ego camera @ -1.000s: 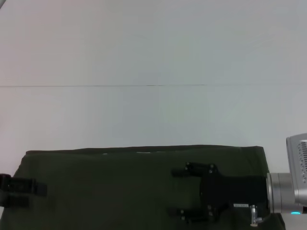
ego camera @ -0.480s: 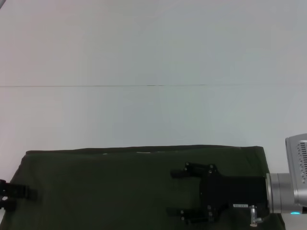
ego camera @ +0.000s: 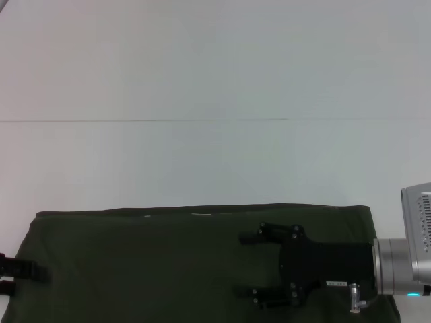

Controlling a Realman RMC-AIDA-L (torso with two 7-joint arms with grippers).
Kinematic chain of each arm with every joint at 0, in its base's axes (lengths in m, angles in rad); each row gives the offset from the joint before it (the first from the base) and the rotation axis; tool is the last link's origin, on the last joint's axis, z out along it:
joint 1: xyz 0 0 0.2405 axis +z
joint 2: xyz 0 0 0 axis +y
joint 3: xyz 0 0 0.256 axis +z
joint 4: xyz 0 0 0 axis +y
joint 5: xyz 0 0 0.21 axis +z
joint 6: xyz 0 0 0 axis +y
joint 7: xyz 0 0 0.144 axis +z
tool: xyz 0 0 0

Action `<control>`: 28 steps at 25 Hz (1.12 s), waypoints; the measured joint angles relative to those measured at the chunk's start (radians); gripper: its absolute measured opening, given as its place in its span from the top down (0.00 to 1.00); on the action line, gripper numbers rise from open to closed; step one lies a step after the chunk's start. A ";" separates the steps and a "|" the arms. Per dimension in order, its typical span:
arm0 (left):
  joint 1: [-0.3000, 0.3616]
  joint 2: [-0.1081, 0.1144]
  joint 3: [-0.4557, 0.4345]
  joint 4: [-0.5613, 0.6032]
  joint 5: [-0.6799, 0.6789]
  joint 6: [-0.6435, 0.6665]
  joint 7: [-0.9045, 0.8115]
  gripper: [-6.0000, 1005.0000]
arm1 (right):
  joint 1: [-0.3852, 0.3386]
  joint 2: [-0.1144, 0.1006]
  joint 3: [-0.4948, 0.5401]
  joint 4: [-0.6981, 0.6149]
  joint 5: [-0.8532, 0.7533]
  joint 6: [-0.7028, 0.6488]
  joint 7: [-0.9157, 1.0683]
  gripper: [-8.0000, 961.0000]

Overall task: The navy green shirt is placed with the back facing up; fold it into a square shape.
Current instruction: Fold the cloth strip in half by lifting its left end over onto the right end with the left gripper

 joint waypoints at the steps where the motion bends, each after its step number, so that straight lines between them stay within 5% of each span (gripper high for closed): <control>1: 0.000 0.000 0.000 0.000 0.000 -0.001 0.000 0.12 | 0.000 0.000 0.000 0.000 0.000 0.000 0.000 0.09; 28: -0.001 0.001 0.017 0.025 0.051 -0.020 -0.003 0.12 | 0.005 0.000 0.000 -0.006 0.010 0.017 0.008 0.09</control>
